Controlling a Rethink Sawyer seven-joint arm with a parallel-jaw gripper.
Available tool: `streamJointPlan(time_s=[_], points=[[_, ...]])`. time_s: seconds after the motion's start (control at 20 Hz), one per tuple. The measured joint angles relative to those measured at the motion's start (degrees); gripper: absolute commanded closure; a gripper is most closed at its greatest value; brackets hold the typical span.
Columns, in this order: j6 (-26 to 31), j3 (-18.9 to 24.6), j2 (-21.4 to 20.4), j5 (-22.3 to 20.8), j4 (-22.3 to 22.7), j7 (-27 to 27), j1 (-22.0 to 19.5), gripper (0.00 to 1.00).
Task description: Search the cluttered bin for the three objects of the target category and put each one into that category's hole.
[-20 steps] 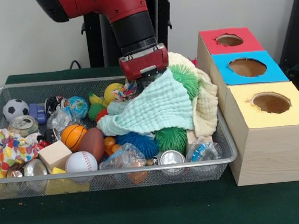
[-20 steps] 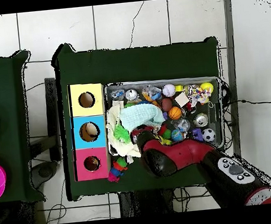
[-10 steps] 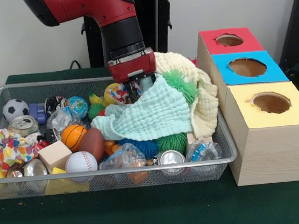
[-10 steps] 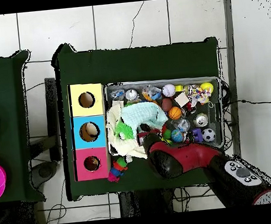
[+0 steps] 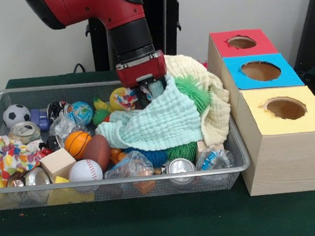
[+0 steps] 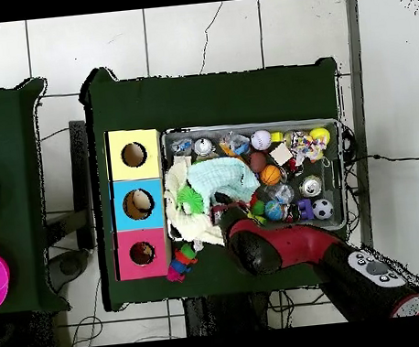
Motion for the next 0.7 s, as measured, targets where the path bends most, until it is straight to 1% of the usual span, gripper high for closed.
streamJointPlan(time_s=[0.1, 0.45, 0.7], points=[[0.0, 0.2, -0.2, 0.8, 0.4, 0.0, 0.0, 0.00], [0.4, 2.2, -2.7, 5.5, 3.7, 0.0, -0.3, 0.00], [1.9, 2.8, -6.7, 9.3, 7.1, 0.0, -0.4, 0.00]])
